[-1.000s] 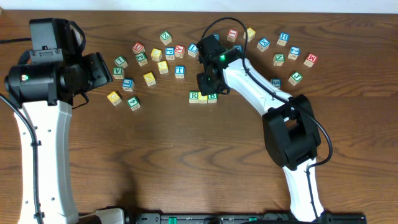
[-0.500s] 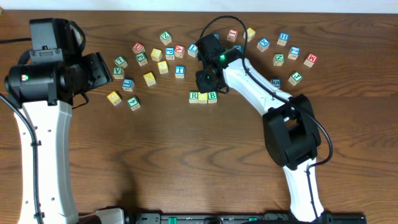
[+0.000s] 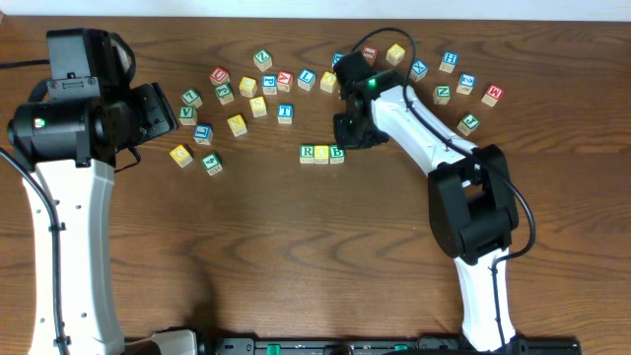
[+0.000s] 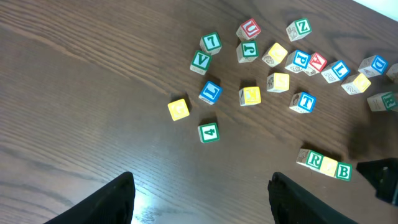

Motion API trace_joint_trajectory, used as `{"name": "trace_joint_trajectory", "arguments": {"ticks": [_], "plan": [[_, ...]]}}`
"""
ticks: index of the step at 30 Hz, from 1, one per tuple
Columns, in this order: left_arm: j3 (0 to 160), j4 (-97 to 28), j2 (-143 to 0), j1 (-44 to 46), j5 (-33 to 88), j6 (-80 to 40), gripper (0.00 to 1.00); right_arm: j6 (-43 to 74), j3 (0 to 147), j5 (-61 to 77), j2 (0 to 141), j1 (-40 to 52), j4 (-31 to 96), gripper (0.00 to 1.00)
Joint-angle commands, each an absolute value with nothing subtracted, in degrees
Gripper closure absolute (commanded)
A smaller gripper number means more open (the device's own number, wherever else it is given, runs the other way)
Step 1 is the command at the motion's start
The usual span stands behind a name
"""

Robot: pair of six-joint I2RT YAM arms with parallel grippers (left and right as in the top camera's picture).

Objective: Spell out ROBOT

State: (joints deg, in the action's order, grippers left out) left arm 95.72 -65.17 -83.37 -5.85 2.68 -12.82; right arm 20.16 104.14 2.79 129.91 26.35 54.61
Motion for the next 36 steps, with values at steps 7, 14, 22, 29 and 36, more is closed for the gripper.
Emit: {"name": "trace_joint_trajectory", "arguments": {"ticks": [7, 14, 22, 29, 36], "plan": [[95.7, -65.1, -83.5, -6.0, 2.6, -12.3, 0.32, 21.2, 102.3, 2.5, 129.0, 27.7, 54.0, 0.99], [95.7, -65.1, -83.5, -6.0, 2.6, -12.3, 0.32, 21.2, 102.3, 2.6, 129.0, 27.9, 54.4, 0.99], [95.7, -65.3, -83.5, -6.0, 2.6, -12.3, 0.32, 21.2, 102.3, 3.2, 129.0, 28.3, 55.0, 0.99], [95.7, -65.3, -83.6, -6.0, 2.6, -12.3, 0.32, 21.3, 102.3, 3.4, 129.0, 29.2, 55.0, 0.99], [95.7, -65.3, -83.6, -6.0, 2.6, -12.3, 0.32, 21.6, 102.3, 3.3, 129.0, 29.3, 55.6, 0.99]]}}
